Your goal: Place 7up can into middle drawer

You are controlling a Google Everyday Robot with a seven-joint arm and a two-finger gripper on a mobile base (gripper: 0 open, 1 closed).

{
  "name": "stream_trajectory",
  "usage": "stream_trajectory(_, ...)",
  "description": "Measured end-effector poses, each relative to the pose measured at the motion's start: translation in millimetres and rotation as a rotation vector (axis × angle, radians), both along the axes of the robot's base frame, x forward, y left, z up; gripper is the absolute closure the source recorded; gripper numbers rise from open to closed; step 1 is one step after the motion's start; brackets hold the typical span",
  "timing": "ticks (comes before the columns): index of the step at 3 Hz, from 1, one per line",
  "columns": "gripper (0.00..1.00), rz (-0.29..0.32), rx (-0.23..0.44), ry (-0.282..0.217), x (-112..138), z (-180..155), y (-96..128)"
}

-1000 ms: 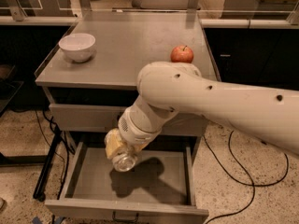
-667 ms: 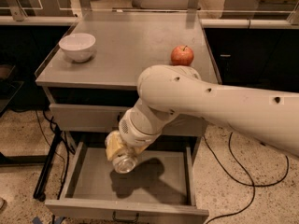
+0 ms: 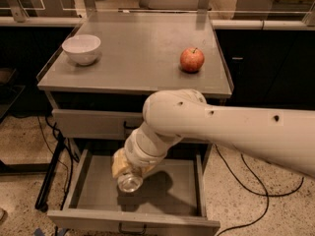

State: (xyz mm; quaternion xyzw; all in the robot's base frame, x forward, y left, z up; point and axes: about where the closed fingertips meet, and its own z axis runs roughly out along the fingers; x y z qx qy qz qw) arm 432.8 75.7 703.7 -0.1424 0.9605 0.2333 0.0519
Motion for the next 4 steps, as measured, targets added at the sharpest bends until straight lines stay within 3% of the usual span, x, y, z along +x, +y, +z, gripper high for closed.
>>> stream_trajectory(2, 1.0, -0.105, 0.016, 0.023, 10.4, -41.0, -7.5)
stream_trajectory(4, 1.0, -0.1, 0.024, 0.037, 9.3, -47.2, -4.9)
